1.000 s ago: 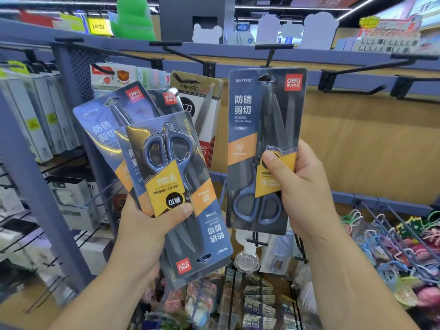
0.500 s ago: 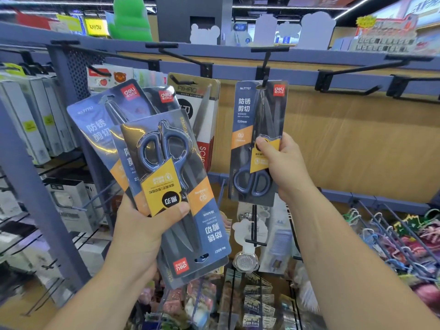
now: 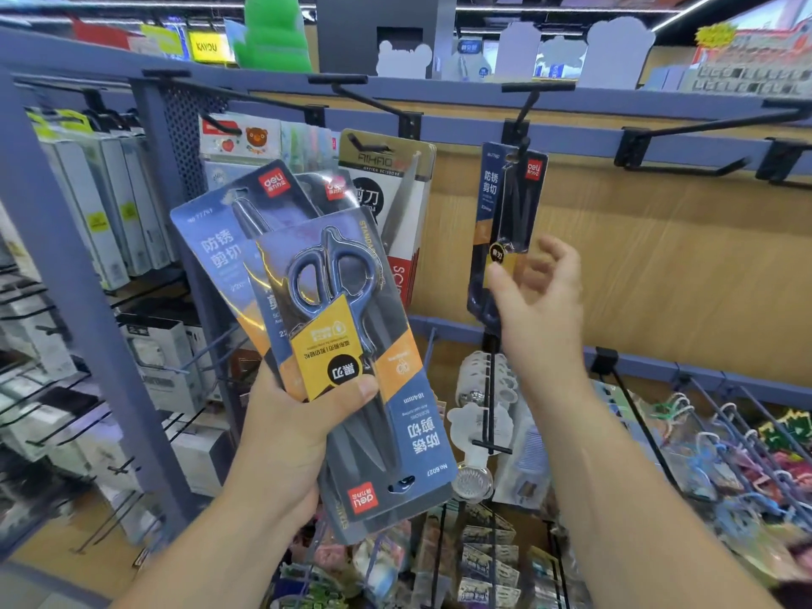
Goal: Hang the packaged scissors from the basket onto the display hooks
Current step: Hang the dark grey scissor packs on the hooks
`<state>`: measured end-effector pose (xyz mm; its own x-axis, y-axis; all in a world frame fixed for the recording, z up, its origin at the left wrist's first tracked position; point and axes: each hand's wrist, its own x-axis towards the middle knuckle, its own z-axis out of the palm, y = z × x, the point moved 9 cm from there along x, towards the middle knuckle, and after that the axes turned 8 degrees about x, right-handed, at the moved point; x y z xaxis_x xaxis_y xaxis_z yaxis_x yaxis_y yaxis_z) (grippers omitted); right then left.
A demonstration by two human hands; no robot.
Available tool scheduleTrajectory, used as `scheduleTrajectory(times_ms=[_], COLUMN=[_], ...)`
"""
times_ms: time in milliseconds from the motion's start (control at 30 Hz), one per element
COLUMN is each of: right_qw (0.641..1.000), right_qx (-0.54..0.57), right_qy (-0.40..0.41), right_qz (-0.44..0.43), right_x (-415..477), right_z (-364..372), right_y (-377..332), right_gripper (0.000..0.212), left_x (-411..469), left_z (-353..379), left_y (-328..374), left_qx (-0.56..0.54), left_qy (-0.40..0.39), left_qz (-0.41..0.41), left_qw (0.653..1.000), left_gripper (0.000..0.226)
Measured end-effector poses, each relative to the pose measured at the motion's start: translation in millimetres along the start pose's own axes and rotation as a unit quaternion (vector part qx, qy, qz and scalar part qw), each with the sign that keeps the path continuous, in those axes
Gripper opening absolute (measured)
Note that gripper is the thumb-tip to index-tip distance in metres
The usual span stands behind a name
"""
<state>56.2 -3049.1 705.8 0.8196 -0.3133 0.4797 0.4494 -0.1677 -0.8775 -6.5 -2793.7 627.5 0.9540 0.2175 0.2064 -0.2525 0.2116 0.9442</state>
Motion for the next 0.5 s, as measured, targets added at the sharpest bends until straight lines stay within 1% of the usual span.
scheduleTrajectory(times_ms=[33, 67, 100, 133, 167, 200, 233, 267, 300, 433, 500], right_qw=[0.998, 0.991, 0.977, 0.960, 0.946, 0.941, 0.943, 0.947, 0.952, 0.964, 0.968], right_qx=[0.012, 0.016, 0.012, 0.000, -0.018, -0.038, -0.050, -0.054, -0.050, 0.002, 0.018], right_qy=[-0.060, -0.136, -0.215, -0.280, -0.322, -0.334, -0.328, -0.313, -0.299, -0.252, -0.236], right_qz=[-0.006, 0.001, 0.013, 0.025, 0.032, 0.035, 0.038, 0.042, 0.050, 0.083, 0.080], right_x=[-19.4, -40.0, -61.1, -80.4, -95.0, -102.7, -105.7, -105.9, -105.8, -105.7, -108.0], right_z=[10.6, 23.5, 36.5, 47.1, 53.5, 55.2, 53.8, 50.4, 46.1, 29.5, 25.2], right_y=[-5.9, -7.8, -8.0, -5.2, -1.0, 5.1, 10.1, 13.7, 15.7, 22.1, 20.8], right_gripper=[0.045, 0.042, 0.046, 0.056, 0.068, 0.077, 0.081, 0.080, 0.075, 0.038, 0.030], left_x=[-0.7, -1.4, -2.3, -3.0, -3.7, -4.0, -4.5, -5.2, -6.2, -10.7, -12.7], left_z=[1.6, 2.9, 4.3, 4.8, 5.9, 6.9, 8.2, 9.5, 10.7, 16.4, 20.3], left_y=[-0.8, -1.5, -1.4, -1.6, -1.6, -2.4, -3.3, -4.4, -5.9, -8.4, -6.5], left_qx=[-0.003, -0.004, -0.007, -0.011, -0.016, -0.020, -0.022, -0.022, -0.021, -0.027, -0.021], left_qy=[-0.002, -0.001, 0.003, 0.009, 0.013, 0.016, 0.018, 0.020, 0.021, 0.023, 0.016], left_qz=[-0.001, -0.002, -0.002, -0.003, -0.001, 0.000, 0.001, 0.001, 0.001, -0.001, 0.003], left_qw=[1.000, 1.000, 1.000, 1.000, 1.000, 1.000, 1.000, 1.000, 1.000, 0.999, 1.000], left_gripper=[0.062, 0.063, 0.064, 0.064, 0.062, 0.060, 0.056, 0.053, 0.055, 0.063, 0.063])
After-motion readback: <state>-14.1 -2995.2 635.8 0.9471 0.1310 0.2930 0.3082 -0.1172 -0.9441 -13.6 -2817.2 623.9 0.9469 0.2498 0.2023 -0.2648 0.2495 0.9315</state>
